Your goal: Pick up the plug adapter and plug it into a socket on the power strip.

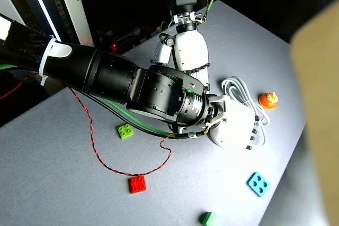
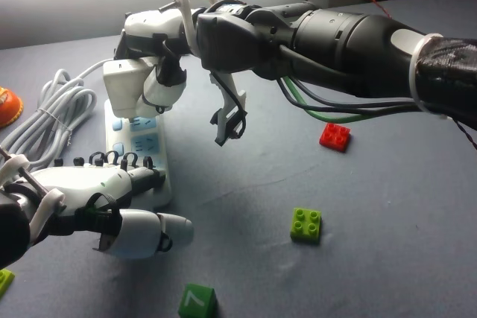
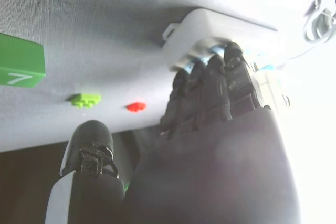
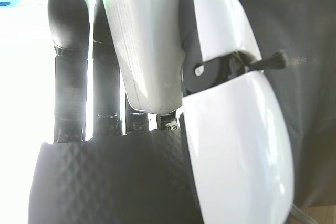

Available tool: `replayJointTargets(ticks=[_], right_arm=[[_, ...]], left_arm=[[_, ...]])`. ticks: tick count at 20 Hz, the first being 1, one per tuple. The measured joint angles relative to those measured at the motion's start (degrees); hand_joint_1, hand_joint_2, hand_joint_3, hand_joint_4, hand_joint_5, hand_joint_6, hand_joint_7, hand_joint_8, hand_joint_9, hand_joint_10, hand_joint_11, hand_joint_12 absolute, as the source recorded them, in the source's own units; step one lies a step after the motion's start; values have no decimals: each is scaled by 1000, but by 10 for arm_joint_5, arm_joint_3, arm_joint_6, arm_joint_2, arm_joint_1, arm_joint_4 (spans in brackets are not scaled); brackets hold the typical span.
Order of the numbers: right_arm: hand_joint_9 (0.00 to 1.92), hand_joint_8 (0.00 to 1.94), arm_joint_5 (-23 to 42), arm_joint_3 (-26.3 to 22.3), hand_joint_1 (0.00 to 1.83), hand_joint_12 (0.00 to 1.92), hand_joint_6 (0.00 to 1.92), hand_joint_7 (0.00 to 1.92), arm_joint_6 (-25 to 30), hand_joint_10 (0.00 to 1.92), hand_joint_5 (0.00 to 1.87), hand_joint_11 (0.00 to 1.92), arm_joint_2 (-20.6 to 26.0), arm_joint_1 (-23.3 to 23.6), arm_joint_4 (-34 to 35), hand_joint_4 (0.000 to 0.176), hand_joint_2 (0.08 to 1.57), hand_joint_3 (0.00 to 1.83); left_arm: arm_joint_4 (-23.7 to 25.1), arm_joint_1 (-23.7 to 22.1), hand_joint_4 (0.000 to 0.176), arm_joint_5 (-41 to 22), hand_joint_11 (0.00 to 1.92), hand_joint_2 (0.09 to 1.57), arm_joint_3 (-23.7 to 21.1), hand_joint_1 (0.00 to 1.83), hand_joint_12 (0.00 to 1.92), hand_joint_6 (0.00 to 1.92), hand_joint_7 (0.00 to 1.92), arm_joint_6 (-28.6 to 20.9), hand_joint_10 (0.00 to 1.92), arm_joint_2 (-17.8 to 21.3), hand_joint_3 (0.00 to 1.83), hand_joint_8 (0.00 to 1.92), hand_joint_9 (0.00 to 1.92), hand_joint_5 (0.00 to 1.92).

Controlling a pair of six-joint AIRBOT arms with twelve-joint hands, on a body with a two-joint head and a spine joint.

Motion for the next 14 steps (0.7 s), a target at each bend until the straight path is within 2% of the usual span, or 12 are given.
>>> replayJointTargets(ticks=[3, 6, 7, 8, 12, 14], right_arm=[[865, 1302, -2, 0, 1365, 1523, 918, 835, 0, 1493, 806, 845, 2, 0, 0, 0, 1178, 1], [895, 1241, -2, 0, 1372, 1489, 813, 867, 0, 1446, 893, 873, 3, 0, 0, 0, 1154, 0], [829, 1318, -2, 0, 1360, 1478, 955, 804, 0, 1488, 803, 870, 3, 0, -1, 0, 1187, 0], [884, 1263, -3, 0, 1369, 1468, 875, 852, 0, 1455, 851, 879, 4, 0, -1, 0, 1164, 0], [891, 1262, -5, -4, 1371, 1451, 813, 862, 0, 1452, 879, 886, 9, 0, -1, 0, 1158, 0], [887, 1278, -6, -5, 1369, 1475, 853, 852, 0, 1463, 847, 880, 11, 0, -1, 0, 1165, 1]], left_arm=[[0, 0, 0, 0, 1, 1269, 0, 1, 0, 9, 23, 0, 3, 0, 3, 8, 9, 27], [0, 0, 0, 0, 0, 1265, 0, 0, 0, 6, 13, 0, 0, 0, 0, 3, 1, 23], [0, 0, 0, 0, 0, 1263, 0, 0, 0, 4, 10, 0, 0, 0, 0, 1, 0, 20], [0, 0, 0, 0, 0, 1264, 0, 0, 0, 3, 15, 0, 0, 0, 0, 3, 0, 18], [0, 0, 0, 0, 0, 1270, 1, 0, 0, 3, 13, 0, 0, 0, 2, 1, 0, 22], [0, 0, 0, 0, 0, 1271, 1, 0, 0, 0, 2, 0, 0, 0, 2, 0, 0, 15]])
